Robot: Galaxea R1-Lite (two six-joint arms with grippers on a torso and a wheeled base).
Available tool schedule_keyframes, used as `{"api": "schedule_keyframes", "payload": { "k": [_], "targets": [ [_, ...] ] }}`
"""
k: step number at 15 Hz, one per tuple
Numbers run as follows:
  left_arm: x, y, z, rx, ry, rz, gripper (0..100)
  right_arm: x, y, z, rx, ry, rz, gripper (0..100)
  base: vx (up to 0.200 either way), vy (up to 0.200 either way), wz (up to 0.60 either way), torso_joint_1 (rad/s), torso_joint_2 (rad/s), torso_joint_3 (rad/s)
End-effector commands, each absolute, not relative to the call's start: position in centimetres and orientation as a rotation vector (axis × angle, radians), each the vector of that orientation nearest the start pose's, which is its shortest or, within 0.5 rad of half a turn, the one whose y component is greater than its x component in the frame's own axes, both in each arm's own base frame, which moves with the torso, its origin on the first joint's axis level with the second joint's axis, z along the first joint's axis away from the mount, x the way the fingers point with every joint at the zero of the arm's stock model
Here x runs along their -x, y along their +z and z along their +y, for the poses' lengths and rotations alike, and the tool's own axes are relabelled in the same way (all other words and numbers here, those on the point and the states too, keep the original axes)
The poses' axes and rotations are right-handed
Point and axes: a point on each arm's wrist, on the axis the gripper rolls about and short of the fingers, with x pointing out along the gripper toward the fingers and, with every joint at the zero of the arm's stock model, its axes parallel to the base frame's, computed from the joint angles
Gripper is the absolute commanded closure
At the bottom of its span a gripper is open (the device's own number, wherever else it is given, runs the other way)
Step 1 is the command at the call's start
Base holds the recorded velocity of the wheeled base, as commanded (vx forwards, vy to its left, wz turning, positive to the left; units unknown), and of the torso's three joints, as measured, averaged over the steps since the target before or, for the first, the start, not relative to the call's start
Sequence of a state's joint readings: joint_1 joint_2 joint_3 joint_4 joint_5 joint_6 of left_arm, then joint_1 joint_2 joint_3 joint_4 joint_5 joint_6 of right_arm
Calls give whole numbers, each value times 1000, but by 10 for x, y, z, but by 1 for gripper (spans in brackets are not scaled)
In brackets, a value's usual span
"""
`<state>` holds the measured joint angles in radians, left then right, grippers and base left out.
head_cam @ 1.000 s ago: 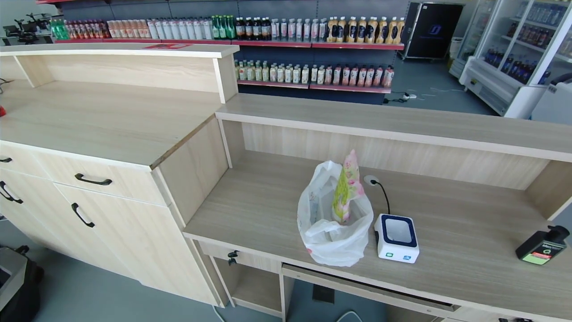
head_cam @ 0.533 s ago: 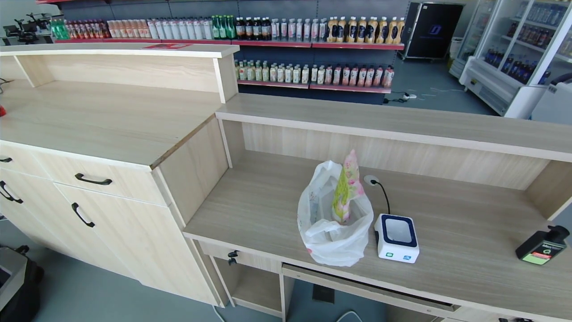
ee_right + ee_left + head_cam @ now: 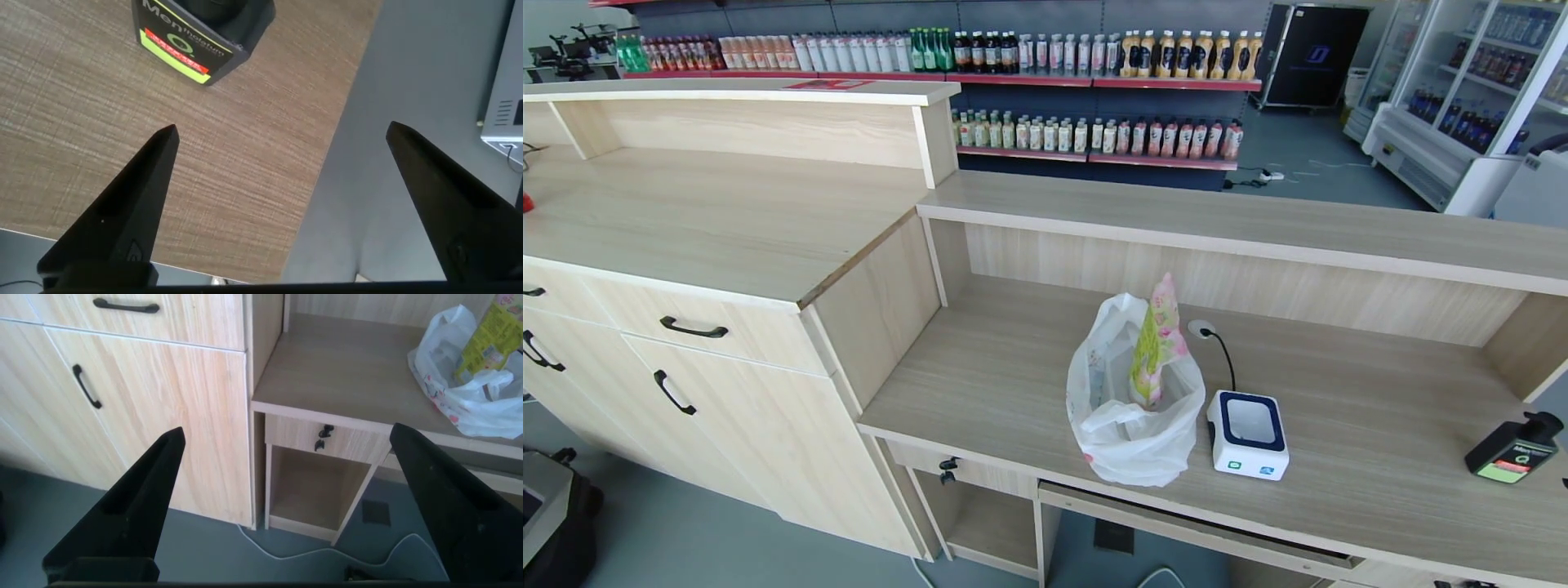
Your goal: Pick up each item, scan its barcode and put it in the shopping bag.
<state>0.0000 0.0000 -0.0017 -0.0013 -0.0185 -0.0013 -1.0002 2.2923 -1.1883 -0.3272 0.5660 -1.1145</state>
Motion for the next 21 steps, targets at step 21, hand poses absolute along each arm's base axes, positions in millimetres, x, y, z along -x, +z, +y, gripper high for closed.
{"api": "schedule_keyframes", "payload": {
  "k": [21],
  "targets": [
    [23,76,0,2,-18,-3,0,-276,5,-342,502,107,566,0,0,0,0,0,0,0]
  ]
}}
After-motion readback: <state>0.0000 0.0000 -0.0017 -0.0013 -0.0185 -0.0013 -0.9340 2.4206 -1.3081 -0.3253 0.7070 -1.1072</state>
